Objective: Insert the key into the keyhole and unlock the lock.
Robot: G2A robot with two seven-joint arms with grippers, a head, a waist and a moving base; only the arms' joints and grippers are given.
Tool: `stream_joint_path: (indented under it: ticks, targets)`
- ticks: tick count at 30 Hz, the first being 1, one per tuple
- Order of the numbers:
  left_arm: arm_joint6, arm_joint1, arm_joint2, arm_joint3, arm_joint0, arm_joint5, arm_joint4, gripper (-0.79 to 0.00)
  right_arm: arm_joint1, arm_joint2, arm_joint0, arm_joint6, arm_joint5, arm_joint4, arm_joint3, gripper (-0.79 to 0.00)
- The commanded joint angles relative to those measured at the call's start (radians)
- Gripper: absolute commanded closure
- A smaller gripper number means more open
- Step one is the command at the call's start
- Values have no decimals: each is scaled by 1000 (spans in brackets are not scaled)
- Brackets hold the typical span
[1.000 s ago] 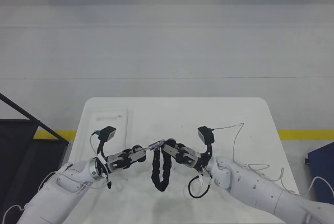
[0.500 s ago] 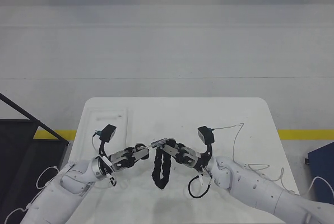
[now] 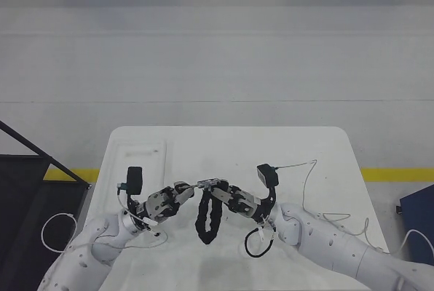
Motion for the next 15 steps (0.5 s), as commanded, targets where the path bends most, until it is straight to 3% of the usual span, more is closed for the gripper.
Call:
stream_joint_path:
  ticks: [1, 4, 8, 15]
  targets:
    - [175, -11, 27, 9, 29, 63, 220, 0, 0, 0, 0, 0, 0, 0, 0, 0]
    - [318, -23, 49, 29, 31, 135, 353, 0, 0, 0, 0, 0, 0, 0, 0, 0]
    - [426, -32, 71, 50, 18, 199, 476, 0, 0, 0, 0, 0, 0, 0, 0, 0]
    - [634, -44, 109, 83, 1, 427, 752, 0, 0, 0, 0, 0, 0, 0, 0, 0]
